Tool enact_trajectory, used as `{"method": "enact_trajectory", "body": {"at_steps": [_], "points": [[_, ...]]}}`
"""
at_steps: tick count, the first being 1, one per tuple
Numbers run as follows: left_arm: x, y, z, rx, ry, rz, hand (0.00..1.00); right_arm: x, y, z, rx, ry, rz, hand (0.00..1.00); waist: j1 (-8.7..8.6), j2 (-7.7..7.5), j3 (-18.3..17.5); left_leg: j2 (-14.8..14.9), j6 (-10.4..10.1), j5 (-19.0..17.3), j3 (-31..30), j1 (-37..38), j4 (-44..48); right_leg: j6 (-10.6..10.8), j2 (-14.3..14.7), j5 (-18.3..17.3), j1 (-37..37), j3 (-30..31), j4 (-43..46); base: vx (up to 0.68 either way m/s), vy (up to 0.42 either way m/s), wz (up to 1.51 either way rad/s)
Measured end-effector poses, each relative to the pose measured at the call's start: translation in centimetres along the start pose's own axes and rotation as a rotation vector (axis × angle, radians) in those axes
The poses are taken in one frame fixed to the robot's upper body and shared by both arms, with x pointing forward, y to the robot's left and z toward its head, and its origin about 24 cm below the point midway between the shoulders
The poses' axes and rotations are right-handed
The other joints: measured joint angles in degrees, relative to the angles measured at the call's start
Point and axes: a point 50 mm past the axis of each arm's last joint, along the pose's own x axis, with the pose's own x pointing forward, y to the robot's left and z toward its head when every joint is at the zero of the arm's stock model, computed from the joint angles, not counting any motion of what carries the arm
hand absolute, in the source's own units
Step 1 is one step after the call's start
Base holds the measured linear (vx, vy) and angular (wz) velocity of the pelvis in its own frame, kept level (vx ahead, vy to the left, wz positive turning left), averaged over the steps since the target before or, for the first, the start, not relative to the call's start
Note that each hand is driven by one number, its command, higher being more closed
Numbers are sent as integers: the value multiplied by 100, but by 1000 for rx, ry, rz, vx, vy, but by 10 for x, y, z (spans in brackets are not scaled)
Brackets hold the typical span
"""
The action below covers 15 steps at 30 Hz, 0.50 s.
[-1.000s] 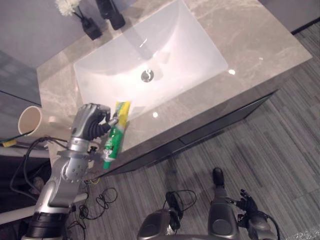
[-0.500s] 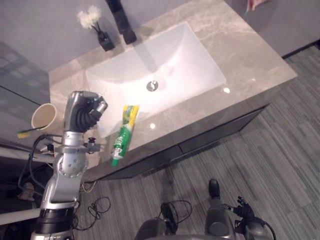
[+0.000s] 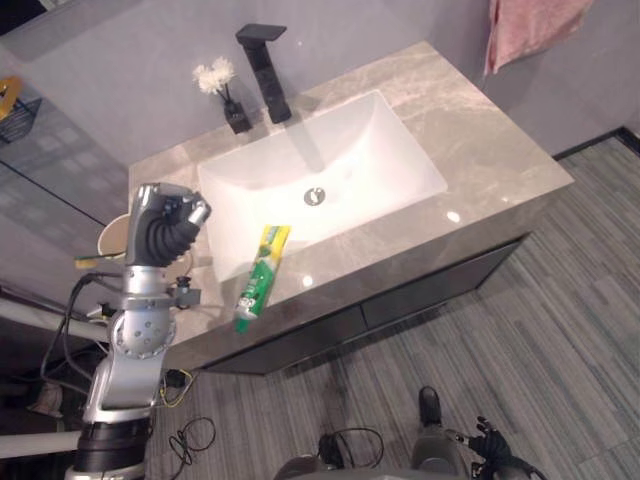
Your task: Organize washtable
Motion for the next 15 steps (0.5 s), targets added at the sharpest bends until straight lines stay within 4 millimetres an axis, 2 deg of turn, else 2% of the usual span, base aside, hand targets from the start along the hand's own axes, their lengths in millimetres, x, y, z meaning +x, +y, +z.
{"method": "enact_trajectory", "body": {"at_steps": [8, 15], "points": [[6, 14, 0, 3, -2, 109, 100, -2, 0, -5, -2, 18, 0, 0, 36, -29, -129, -4, 0, 0, 8, 108, -28, 0, -2, 0, 105, -3, -13, 0, 1, 0], [27, 29, 12, -87, -68, 250, 100, -6, 1, -16, -7, 56, 8, 0, 125, -104, -378, -3, -23, 19, -36, 169, -33, -2, -12, 1, 194, -58, -14, -24, 0, 3]]}}
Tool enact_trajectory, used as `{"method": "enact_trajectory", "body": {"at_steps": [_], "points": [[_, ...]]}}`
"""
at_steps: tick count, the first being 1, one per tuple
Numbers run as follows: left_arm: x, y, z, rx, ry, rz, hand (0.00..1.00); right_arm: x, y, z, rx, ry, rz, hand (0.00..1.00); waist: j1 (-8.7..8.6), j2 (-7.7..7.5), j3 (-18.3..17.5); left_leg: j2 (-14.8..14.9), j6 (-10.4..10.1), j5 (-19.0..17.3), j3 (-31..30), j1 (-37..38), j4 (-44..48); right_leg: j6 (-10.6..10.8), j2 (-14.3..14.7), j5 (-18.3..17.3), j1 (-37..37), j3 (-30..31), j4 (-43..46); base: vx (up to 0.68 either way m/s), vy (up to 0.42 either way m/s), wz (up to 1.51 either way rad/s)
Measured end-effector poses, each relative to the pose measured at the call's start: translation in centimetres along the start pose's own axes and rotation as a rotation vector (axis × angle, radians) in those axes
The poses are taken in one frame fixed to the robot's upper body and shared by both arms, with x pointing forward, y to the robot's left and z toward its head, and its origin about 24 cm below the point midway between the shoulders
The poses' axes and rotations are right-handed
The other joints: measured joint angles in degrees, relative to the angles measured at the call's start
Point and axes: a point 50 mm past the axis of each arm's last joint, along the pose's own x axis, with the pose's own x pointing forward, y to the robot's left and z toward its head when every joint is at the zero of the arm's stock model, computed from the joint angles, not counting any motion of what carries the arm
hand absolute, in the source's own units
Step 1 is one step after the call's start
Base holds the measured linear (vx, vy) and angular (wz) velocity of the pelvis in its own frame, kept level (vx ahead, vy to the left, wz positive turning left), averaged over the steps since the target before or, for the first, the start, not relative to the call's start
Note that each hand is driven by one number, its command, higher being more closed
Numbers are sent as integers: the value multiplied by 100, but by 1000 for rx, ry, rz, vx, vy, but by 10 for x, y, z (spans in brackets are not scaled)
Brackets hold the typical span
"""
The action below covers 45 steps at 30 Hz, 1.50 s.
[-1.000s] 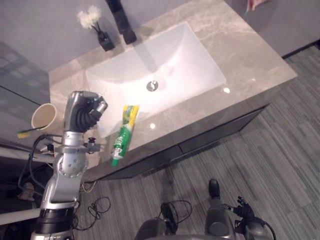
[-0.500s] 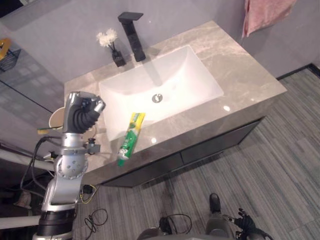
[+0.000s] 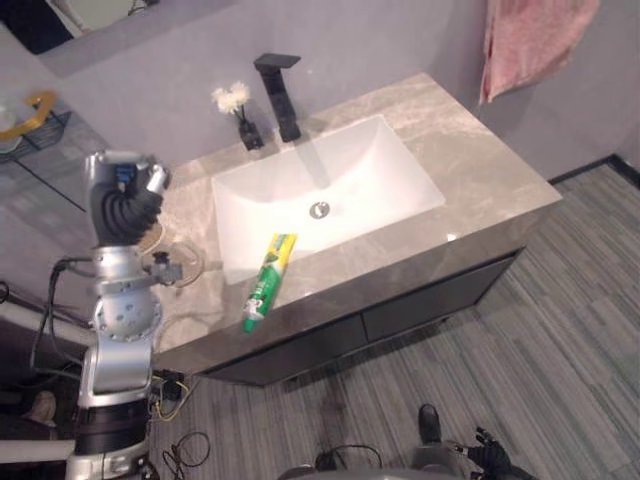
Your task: Organize washtable
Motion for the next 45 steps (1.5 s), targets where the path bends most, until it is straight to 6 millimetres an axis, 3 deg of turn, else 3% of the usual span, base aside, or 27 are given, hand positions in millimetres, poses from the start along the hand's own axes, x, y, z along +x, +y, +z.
{"method": "enact_trajectory", "body": {"at_steps": [14, 19, 27, 39, 45], "points": [[17, 26, 2, -233, 8, 181, 100, -4, 6, -12, -38, 43, 40, 0, 45, -188, -285, 12, -32, 16, -36, 180, -21, 1, -44, 8, 290, -158, -7, -22, -3, 5], [24, 49, 4, -226, -30, 259, 100, -7, 6, -18, -39, 54, 40, 0, 48, -200, -409, 61, -36, 16, -15, 213, -29, -9, -38, 29, 312, -160, -8, -22, -15, -1], [29, 59, 7, -233, -55, 320, 100, -8, 6, -20, -65, 50, 50, 0, 52, -194, -482, 89, -54, 24, -21, 257, -34, -20, -53, 38, 368, -237, -8, -3, -1, 1], [58, 75, 38, -247, -239, 384, 100, -8, 9, -19, -119, 49, 76, 0, 70, -232, -674, 87, -56, 25, -27, 265, -41, -20, -72, 38, 387, -265, -9, 0, 0, 0], [58, 76, 39, -249, -250, 394, 100, -9, 10, -19, -138, 49, 86, 0, 72, -252, -715, 87, -57, 26, -51, 260, -47, -20, -78, 38, 398, -303, -9, -3, -6, 1]]}}
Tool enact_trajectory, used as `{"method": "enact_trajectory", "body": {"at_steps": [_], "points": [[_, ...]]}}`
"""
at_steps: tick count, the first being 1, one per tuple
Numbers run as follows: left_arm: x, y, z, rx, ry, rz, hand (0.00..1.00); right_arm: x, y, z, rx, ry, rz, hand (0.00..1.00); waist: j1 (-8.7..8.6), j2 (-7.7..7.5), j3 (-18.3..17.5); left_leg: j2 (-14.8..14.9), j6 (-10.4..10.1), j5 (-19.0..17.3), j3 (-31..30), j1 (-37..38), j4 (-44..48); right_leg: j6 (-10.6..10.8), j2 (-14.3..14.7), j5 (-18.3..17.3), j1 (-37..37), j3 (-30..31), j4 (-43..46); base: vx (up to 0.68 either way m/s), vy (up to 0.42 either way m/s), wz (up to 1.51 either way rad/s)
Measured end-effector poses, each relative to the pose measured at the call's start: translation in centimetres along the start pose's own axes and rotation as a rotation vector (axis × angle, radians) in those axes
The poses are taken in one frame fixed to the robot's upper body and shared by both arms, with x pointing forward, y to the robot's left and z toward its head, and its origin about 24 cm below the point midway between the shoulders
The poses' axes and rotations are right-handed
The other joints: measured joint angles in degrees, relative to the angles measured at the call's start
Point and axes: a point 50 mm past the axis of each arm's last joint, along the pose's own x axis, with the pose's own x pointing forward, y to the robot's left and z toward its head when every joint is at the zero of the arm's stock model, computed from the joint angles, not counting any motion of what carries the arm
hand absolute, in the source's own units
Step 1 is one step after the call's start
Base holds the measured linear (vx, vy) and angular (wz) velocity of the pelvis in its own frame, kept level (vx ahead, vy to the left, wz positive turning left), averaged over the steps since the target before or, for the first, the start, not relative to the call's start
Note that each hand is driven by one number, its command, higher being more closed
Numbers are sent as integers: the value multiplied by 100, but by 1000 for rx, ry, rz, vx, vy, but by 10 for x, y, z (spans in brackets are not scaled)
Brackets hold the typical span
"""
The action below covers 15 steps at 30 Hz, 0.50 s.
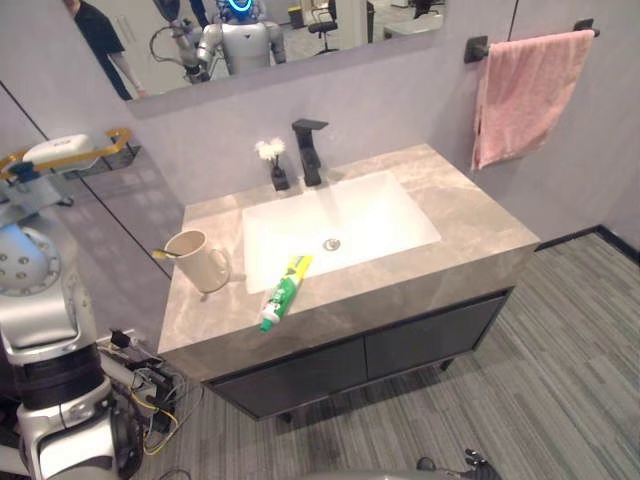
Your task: Organize washtable
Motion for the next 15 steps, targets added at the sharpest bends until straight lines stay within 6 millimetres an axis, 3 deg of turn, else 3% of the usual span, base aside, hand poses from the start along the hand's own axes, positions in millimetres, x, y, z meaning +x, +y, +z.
{"method": "enact_trajectory", "body": {"at_steps": [9, 10, 15], "points": [[-2, -5, -1, -9, 7, -36, 100, 0, 2, -1, 3, 4, 4, 0, -4, -47, -36, 0, -15, 11, -74, -33, -2, 0, -2, 0, 7, -71, 0, -7, -18, 3], [-2, -7, -1, -11, 9, -45, 0, -1, 2, -2, 3, 5, 4, 0, -4, -54, -40, 0, -16, 12, -79, -36, -2, -1, -2, 0, 7, -75, 0, -10, -20, 3], [-13, -26, -8, -75, 73, -159, 0, -1, 3, -4, 6, 13, 6, 0, -12, -96, -64, -5, -27, 20, -103, -36, -11, -1, 0, -1, 14, -85, -1, 0, 0, 0]]}}
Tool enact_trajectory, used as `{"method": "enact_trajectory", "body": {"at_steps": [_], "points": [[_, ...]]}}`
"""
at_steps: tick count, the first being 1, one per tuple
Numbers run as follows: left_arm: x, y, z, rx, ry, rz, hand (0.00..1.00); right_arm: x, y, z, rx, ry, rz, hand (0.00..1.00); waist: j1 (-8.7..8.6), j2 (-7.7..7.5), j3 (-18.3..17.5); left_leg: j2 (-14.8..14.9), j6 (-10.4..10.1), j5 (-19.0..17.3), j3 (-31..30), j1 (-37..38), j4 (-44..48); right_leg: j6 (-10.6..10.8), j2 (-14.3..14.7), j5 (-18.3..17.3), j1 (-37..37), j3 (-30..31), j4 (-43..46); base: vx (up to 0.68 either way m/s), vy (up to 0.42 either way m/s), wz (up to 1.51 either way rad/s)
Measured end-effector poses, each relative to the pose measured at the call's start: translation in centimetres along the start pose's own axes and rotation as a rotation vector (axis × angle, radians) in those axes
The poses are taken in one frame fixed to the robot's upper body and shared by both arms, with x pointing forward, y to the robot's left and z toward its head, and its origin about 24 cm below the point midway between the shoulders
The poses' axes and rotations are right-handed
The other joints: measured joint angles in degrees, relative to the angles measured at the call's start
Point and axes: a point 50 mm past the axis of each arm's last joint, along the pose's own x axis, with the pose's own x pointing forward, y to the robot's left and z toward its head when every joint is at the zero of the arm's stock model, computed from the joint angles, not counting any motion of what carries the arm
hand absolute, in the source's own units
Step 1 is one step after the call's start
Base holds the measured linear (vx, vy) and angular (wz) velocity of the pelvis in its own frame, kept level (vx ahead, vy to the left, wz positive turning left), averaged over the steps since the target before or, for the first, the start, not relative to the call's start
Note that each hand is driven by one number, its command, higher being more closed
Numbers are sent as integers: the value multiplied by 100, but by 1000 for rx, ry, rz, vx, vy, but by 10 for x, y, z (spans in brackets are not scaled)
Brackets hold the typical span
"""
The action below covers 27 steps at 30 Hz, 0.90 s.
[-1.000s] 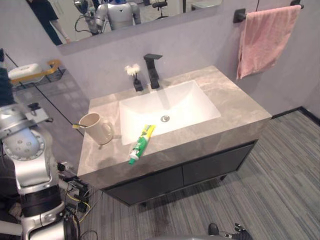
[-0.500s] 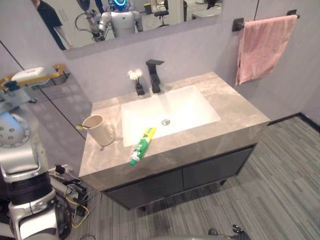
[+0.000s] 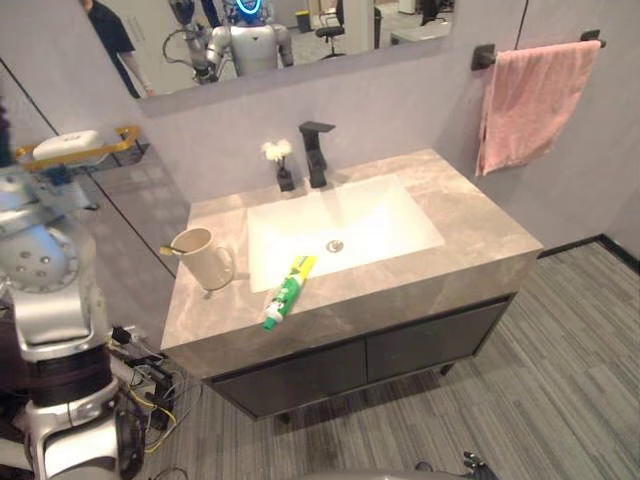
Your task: Organize washtable
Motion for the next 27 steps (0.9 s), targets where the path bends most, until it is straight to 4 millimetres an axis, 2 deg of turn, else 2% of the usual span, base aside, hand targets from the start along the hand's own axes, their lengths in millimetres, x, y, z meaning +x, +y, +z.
{"method": "enact_trajectory", "body": {"at_steps": [7, 13, 20, 27], "points": [[-28, -41, -32, -108, 220, -110, 0, 0, 0, -2, 2, 17, 1, 0, -18, -3, 7, -12, -86, 59, -36, 28, -131, -1, 15, -1, -10, -6, 0, -3, -8, 3], [-45, -66, -52, -171, 358, -165, 0, 2, 2, 3, 4, 7, 5, 0, -41, -25, 137, -20, -86, 59, -27, 8, -134, -2, 27, -2, -41, 11, 1, 0, 0, 0], [-58, -89, -60, -257, 463, -269, 0, 6, 1, 19, 0, -33, 7, 0, -44, -6, 496, -52, -85, 111, -28, -148, -165, -2, 33, -2, -209, 14, 2, 0, 0, 0], [-61, -96, -59, -301, 485, -361, 0, 9, -1, 28, -6, -54, 21, 0, -17, 49, 707, -95, -72, 157, -32, -226, -160, -2, 10, -2, -295, 16, 3, 30, 5, 1]]}}
